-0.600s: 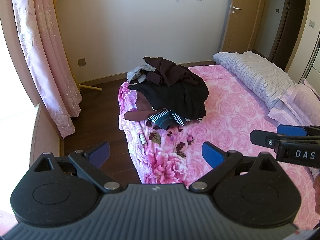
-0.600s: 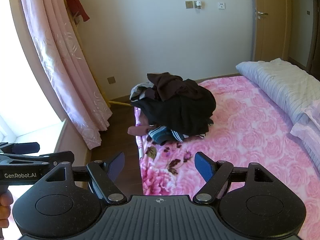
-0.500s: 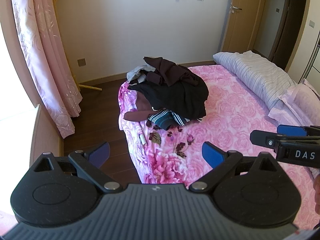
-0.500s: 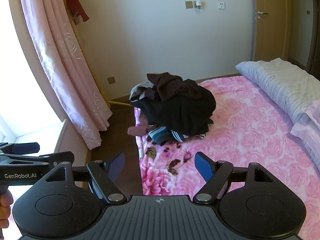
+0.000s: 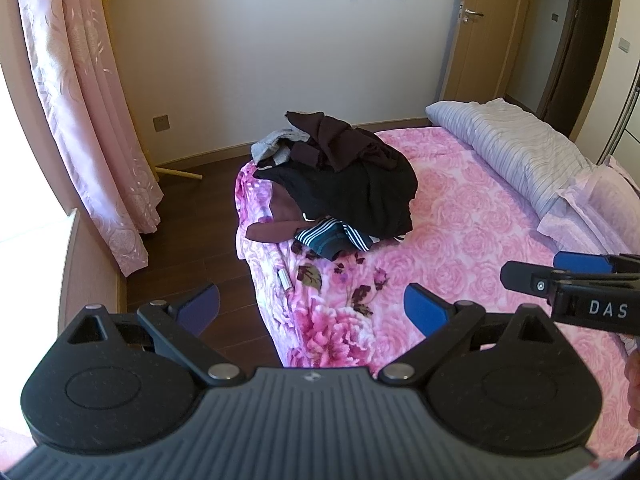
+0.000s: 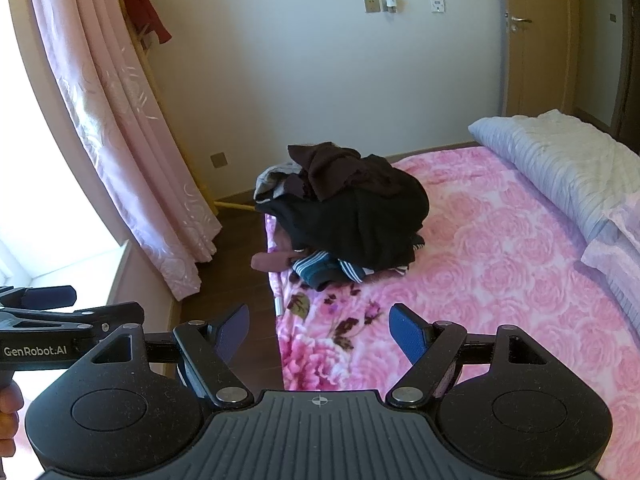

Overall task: Fold large clothes
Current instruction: 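Approach the heap of dark clothes on the bed with both tools, then grasp the grey-and-brown TJC sweater with the left tool while the right tool grasps it too, then lift the sweater with both tools and drop it on the open bed area, then move both tools over the crumpled sweater toward its grey collar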

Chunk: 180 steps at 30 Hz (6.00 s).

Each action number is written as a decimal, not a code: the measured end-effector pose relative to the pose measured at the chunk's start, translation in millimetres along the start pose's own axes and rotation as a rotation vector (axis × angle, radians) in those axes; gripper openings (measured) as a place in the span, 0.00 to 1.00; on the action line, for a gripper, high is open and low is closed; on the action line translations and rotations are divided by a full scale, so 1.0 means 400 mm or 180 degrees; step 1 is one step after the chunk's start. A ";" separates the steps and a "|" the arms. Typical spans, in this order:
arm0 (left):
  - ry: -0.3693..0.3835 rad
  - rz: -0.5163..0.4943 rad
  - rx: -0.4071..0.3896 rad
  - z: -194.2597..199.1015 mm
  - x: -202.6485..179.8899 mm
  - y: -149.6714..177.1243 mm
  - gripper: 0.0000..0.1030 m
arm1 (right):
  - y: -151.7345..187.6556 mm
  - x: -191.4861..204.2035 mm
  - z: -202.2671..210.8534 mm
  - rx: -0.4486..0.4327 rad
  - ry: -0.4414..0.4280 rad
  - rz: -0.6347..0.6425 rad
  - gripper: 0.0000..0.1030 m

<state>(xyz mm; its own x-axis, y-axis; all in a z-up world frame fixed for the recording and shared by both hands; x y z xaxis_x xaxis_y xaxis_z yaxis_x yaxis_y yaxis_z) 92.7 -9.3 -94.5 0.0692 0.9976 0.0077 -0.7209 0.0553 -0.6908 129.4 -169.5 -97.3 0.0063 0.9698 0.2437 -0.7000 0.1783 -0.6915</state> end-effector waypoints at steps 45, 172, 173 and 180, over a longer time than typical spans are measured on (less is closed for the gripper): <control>0.0331 -0.0274 0.0527 -0.766 0.211 -0.411 0.92 | -0.361 -0.066 -0.664 0.0202 0.0320 -0.0195 0.72; 0.2729 -0.3748 0.0993 -0.013 -0.745 0.505 0.57 | 0.924 -0.429 0.531 0.0066 0.2540 -0.2973 0.67; 0.2707 -0.3669 0.0986 -0.017 -0.748 0.514 0.57 | 0.940 -0.443 0.543 0.0076 0.2530 -0.2935 0.67; 0.2478 -0.3310 0.0961 -0.085 -0.725 0.573 0.57 | 1.052 -0.536 0.572 0.0080 0.2376 -0.2827 0.67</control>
<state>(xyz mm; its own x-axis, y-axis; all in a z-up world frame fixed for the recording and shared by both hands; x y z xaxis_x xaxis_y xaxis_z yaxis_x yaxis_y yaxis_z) -69.3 -287.5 -279.5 0.9769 0.2075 -0.0520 -0.2095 0.8789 -0.4285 -330.0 -340.3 -284.9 0.9162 0.3634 0.1688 -0.2519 0.8500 -0.4627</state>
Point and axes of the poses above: each gripper's, at about its wrist camera, not at the fingertips, and z roughly against the way its jaws point, x to its left, y to its underside, the point moved 10 cm from there along -z, roughly the way its jaws point, and after that the axes turned 3 degrees about -z, right-handed, at the moved point
